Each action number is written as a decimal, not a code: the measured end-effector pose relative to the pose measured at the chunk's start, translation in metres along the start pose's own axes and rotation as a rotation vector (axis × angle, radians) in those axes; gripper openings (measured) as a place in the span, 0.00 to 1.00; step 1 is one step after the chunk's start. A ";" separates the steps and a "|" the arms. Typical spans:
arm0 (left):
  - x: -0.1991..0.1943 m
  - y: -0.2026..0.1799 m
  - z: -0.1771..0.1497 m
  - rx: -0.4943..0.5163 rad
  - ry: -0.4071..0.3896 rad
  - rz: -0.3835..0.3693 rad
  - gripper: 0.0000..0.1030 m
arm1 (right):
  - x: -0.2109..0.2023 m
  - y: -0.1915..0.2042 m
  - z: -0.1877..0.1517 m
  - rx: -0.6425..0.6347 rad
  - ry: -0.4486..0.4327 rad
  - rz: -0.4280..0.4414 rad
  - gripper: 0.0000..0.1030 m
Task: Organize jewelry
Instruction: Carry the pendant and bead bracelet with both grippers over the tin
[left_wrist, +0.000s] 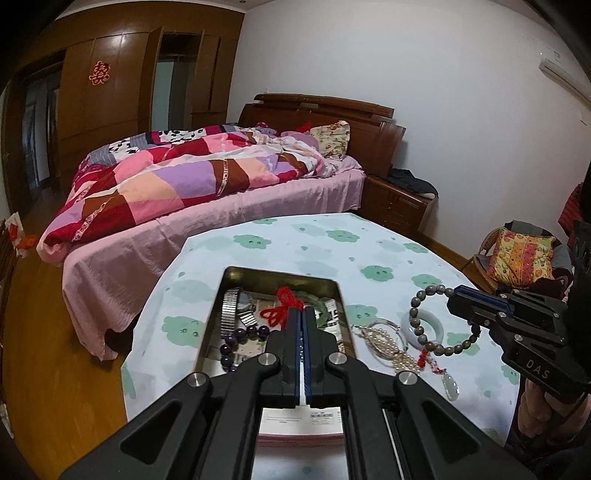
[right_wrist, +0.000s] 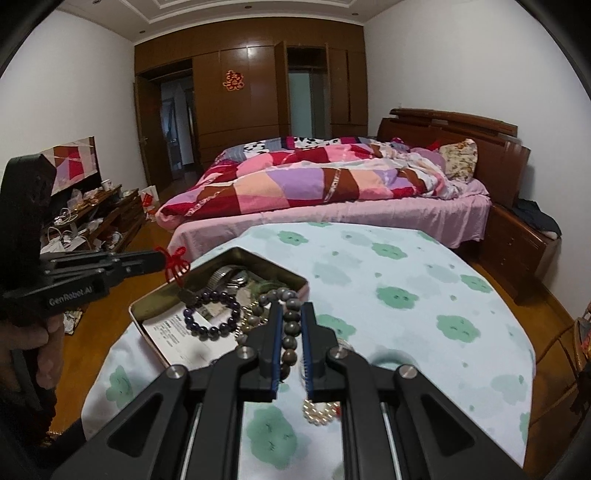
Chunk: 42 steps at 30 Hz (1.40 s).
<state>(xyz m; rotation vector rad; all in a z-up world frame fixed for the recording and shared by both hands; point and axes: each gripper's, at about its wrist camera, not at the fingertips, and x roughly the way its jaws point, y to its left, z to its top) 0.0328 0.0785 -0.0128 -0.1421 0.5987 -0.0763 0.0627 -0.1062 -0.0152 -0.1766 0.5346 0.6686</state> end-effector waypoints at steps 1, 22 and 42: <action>0.001 0.001 0.000 -0.002 0.002 0.003 0.00 | 0.002 0.002 0.001 -0.004 0.000 0.004 0.12; 0.025 0.024 -0.014 -0.025 0.060 0.059 0.00 | 0.057 0.045 0.005 -0.093 0.081 0.081 0.12; 0.045 0.030 -0.026 -0.034 0.124 0.072 0.00 | 0.087 0.051 -0.007 -0.093 0.157 0.075 0.12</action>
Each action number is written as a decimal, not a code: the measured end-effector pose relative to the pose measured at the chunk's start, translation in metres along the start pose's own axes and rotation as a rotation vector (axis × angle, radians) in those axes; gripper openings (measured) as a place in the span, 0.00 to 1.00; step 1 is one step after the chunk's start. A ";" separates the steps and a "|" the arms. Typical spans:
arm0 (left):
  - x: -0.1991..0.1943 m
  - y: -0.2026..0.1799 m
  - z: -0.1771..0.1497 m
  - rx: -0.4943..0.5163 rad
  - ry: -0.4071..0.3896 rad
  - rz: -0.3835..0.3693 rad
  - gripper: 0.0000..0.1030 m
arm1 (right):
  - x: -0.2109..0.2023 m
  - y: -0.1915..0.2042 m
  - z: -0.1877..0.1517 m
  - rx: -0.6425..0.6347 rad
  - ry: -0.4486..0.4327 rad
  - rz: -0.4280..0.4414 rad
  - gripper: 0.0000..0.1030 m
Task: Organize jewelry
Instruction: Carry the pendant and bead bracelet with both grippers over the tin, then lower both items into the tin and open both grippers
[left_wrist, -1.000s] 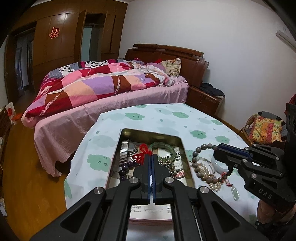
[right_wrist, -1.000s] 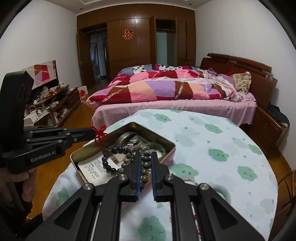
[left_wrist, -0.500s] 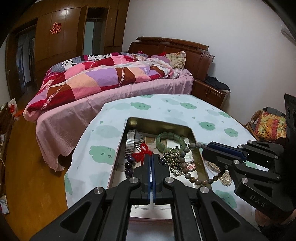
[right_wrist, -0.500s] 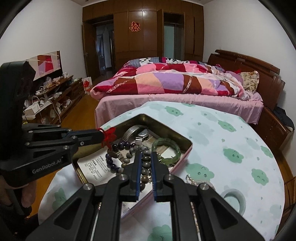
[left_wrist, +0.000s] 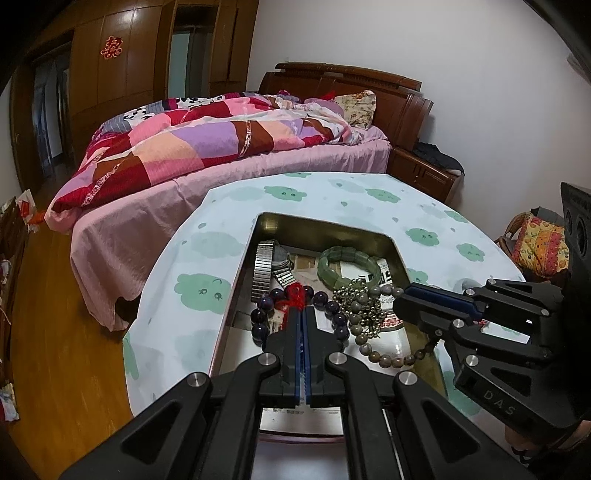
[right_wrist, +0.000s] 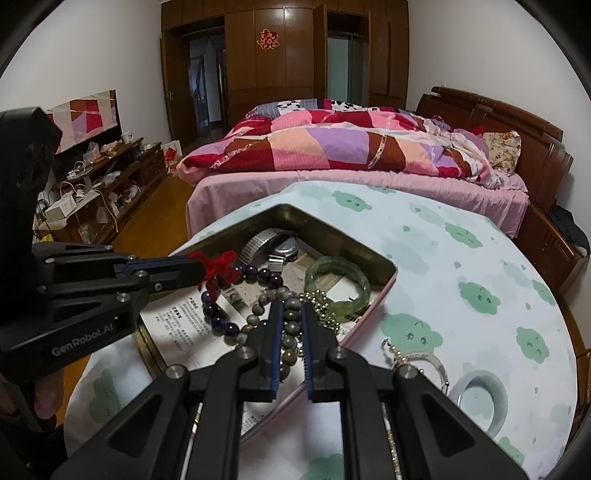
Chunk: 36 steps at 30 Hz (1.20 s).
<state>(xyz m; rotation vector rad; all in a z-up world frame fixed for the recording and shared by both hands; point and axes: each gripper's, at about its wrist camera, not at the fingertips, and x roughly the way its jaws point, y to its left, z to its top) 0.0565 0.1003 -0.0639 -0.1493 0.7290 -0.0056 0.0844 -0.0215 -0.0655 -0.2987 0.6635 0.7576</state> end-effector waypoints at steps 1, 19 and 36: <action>0.001 0.000 0.000 0.000 0.002 0.001 0.00 | 0.000 0.000 0.000 0.001 0.002 -0.001 0.12; 0.009 0.002 -0.003 0.008 0.023 0.010 0.00 | 0.010 -0.004 -0.004 0.005 0.031 -0.009 0.12; -0.002 0.000 0.000 0.002 -0.026 0.039 0.58 | 0.000 -0.012 -0.009 0.045 0.001 -0.018 0.45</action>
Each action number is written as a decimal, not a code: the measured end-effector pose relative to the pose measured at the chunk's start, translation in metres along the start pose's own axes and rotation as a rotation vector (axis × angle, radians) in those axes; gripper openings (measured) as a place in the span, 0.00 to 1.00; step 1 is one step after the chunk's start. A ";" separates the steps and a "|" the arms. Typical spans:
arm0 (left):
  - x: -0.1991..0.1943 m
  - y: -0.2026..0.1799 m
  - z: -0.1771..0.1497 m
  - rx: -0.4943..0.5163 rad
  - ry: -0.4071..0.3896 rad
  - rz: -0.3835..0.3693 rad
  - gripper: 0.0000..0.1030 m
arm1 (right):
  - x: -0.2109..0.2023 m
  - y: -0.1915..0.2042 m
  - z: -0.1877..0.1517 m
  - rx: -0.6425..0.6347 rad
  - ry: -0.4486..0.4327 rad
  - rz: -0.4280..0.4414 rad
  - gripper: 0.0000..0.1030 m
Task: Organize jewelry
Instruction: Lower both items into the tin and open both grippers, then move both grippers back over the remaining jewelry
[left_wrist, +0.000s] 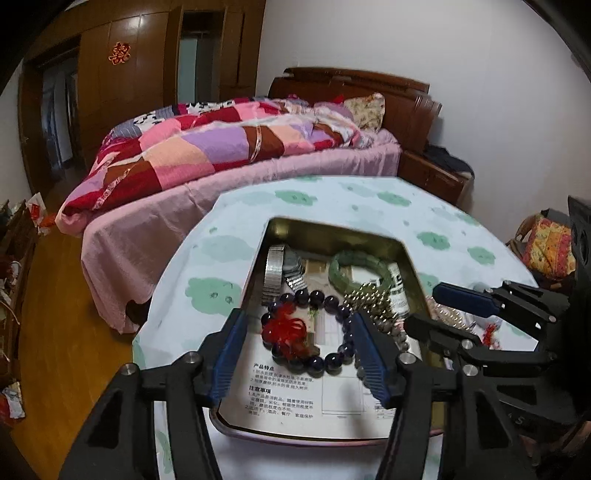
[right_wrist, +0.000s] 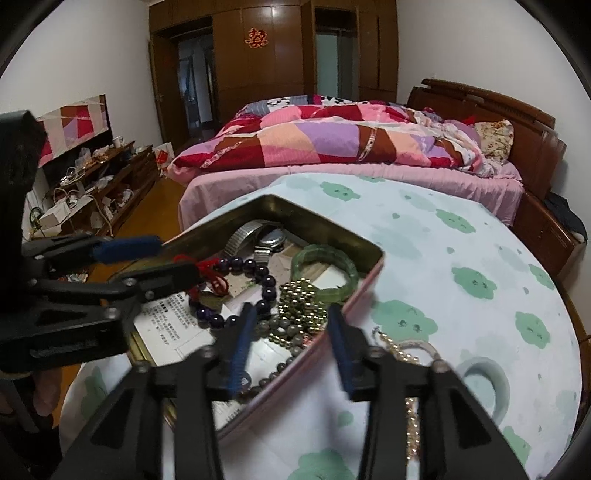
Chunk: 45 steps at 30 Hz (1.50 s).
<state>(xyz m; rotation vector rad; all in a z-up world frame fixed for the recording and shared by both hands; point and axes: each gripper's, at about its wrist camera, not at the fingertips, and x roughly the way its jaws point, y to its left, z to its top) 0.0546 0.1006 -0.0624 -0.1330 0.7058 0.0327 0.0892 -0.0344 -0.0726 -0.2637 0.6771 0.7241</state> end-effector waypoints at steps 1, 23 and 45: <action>-0.002 0.000 0.001 -0.001 0.000 -0.005 0.58 | -0.004 -0.002 -0.001 0.004 -0.004 -0.001 0.45; -0.023 -0.083 -0.017 0.096 0.009 -0.058 0.58 | -0.081 -0.096 -0.092 0.208 0.046 -0.181 0.54; 0.006 -0.155 -0.028 0.261 0.119 -0.142 0.55 | -0.070 -0.097 -0.112 0.155 0.095 -0.222 0.12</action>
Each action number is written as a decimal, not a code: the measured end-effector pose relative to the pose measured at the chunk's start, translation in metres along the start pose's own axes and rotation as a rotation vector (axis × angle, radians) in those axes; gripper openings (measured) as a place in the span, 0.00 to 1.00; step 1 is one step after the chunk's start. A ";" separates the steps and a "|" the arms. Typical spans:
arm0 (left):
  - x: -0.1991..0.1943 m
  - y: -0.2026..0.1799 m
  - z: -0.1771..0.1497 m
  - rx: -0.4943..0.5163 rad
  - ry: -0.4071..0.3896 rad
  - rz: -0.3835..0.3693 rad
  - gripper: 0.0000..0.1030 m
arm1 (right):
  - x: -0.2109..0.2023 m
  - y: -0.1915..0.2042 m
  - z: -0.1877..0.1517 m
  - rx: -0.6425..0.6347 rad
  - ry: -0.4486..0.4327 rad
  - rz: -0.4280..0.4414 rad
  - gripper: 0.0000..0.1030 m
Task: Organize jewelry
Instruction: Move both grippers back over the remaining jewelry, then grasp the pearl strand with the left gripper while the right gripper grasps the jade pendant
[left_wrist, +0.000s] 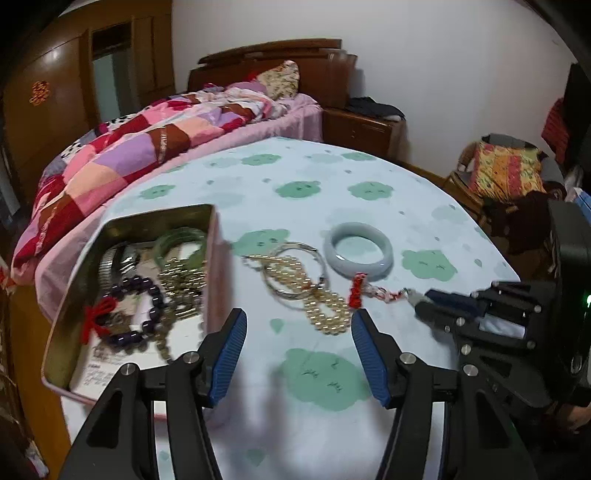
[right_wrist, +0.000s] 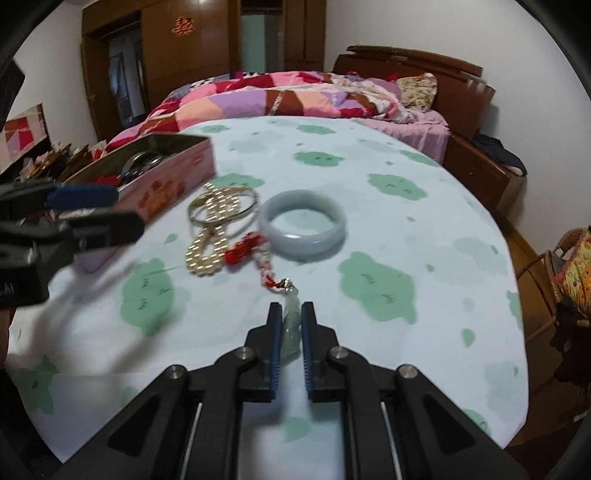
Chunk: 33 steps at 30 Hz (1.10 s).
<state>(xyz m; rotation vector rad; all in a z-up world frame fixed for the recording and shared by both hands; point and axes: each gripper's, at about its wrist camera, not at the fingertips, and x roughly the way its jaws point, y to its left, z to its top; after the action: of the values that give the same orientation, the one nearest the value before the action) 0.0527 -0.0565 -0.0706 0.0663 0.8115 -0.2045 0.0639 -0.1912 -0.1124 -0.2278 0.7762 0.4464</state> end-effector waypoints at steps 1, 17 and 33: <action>0.002 -0.002 0.001 0.002 0.006 -0.004 0.52 | -0.001 -0.004 0.000 0.007 -0.004 -0.010 0.12; 0.054 -0.013 0.006 0.004 0.140 -0.054 0.10 | -0.011 -0.020 0.000 0.065 -0.050 0.027 0.11; -0.035 0.001 0.015 -0.021 -0.062 -0.103 0.05 | -0.034 -0.022 0.007 0.083 -0.113 0.036 0.11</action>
<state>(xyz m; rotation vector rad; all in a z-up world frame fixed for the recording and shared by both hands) 0.0404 -0.0526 -0.0352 -0.0013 0.7554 -0.2939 0.0576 -0.2184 -0.0824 -0.1105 0.6872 0.4564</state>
